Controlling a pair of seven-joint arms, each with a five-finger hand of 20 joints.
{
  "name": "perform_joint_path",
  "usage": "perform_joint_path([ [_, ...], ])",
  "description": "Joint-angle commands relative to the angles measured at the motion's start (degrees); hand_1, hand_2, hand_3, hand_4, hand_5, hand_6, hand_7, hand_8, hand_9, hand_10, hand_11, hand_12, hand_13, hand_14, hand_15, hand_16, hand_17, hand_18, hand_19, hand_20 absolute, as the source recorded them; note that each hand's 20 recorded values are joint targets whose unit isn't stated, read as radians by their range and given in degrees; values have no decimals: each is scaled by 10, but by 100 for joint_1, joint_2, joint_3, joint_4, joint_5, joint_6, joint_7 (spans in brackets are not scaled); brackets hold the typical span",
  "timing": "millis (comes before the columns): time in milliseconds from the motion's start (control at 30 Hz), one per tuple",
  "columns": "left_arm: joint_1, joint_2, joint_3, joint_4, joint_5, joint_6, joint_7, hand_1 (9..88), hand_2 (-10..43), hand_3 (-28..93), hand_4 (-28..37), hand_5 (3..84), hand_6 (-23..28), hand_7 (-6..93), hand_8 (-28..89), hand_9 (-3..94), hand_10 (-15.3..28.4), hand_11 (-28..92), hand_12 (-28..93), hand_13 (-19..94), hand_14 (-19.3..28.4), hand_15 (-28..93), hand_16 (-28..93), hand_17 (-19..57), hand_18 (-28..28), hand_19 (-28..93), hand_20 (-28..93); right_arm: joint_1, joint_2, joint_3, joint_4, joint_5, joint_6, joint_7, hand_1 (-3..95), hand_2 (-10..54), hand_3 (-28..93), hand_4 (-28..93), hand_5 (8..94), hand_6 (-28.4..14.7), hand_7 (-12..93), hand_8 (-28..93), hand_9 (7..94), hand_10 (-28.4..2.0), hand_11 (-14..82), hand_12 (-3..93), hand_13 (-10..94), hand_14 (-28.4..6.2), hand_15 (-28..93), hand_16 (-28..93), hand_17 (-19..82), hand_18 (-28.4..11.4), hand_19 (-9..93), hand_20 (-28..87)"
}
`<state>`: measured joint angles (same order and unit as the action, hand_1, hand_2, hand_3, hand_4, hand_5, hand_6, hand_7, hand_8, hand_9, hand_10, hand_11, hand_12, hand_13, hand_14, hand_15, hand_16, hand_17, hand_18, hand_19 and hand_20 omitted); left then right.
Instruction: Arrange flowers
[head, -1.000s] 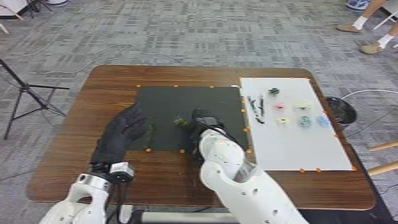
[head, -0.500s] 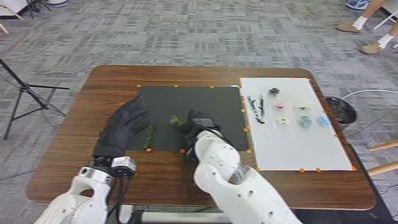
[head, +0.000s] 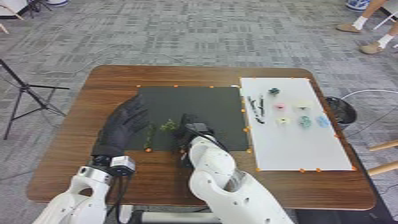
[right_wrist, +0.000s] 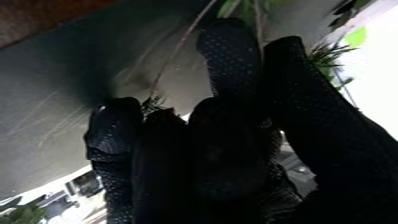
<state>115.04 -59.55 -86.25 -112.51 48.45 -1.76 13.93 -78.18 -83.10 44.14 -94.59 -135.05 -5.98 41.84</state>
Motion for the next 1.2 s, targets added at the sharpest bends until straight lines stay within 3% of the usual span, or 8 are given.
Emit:
perform_joint_path([
  [33, 65, -19, -10, -33, -22, 46, 11, 246, -79, 625, -283, 244, 18, 206, -105, 207, 94, 116, 213, 185, 126, 169, 79, -125, 212, 422, 92, -8, 31, 108, 92, -140, -36, 0, 373, -42, 835, -197, 876, 15, 408, 183, 910, -63, 635, 559, 849, -79, 857, 442, 443, -226, 932, 313],
  [200, 160, -43, -70, -84, -13, 134, 114, 247, -80, 626, -283, 244, 18, 206, -105, 207, 95, 116, 213, 184, 126, 169, 79, -126, 213, 422, 92, 7, 137, 86, -33, -244, -275, -172, 302, -80, 820, -210, 891, 12, 420, -54, 907, -63, 629, 563, 848, -79, 851, 449, 439, -226, 932, 312],
  [567, 674, -257, -286, -332, 1, 531, 338, 246, -79, 623, -283, 244, 18, 205, -105, 207, 94, 115, 214, 184, 126, 168, 80, -127, 214, 422, 92, 196, 545, 367, -1035, 593, -1284, -271, 224, -84, 774, -218, 841, -12, 335, -71, 873, -75, 608, 565, 815, -83, 830, 453, 408, -224, 919, 291],
  [933, 929, -378, -419, -422, -8, 685, 394, 244, -79, 628, -283, 245, 19, 203, -104, 208, 94, 115, 214, 185, 127, 168, 79, -127, 214, 421, 92, 76, 1923, 1733, -1871, 826, -1032, -487, 273, -93, 747, -259, 638, -48, 311, -83, 688, -133, 614, 521, 642, -136, 826, 411, 276, -229, 845, 334],
  [1000, 975, -402, -455, -432, -6, 661, 410, 243, -79, 630, -283, 245, 19, 204, -104, 208, 94, 115, 214, 185, 127, 168, 80, -127, 214, 421, 92, 76, 2069, 1860, -1735, 719, -1189, -456, 433, -95, 510, -267, 641, -44, 331, -88, 686, -124, 619, 514, 642, -128, 825, 403, 281, -224, 843, 344],
  [1067, 1037, -420, -487, -451, -5, 627, 428, 242, -79, 631, -283, 245, 18, 204, -104, 208, 94, 115, 214, 185, 126, 169, 80, -127, 214, 421, 92, 68, 2165, 1896, -1553, 544, -1277, -431, 613, -71, 8, -134, 655, -36, 320, -75, 680, -109, 623, 531, 631, -110, 829, 422, 273, -181, 820, 387],
  [1100, 1056, -412, -486, -454, -7, 629, 439, 243, -78, 629, -283, 245, 18, 204, -104, 208, 94, 115, 214, 185, 126, 169, 79, -127, 214, 421, 92, 83, 2195, 1862, -1414, 419, -1222, -442, 664, -58, -140, -120, 663, -32, 314, -67, 679, -104, 625, 544, 626, -104, 832, 435, 268, -162, 804, 419],
  [1200, 1132, -434, -518, -468, -26, 583, 434, 245, -77, 628, -283, 245, 19, 205, -104, 208, 94, 116, 214, 187, 128, 172, 80, -127, 214, 422, 93, 180, 2170, 1709, -1021, 86, -1211, -493, 688, -49, -281, -186, 693, -25, 310, -59, 689, -97, 628, 561, 631, -94, 837, 450, 274, -144, 793, 458],
])
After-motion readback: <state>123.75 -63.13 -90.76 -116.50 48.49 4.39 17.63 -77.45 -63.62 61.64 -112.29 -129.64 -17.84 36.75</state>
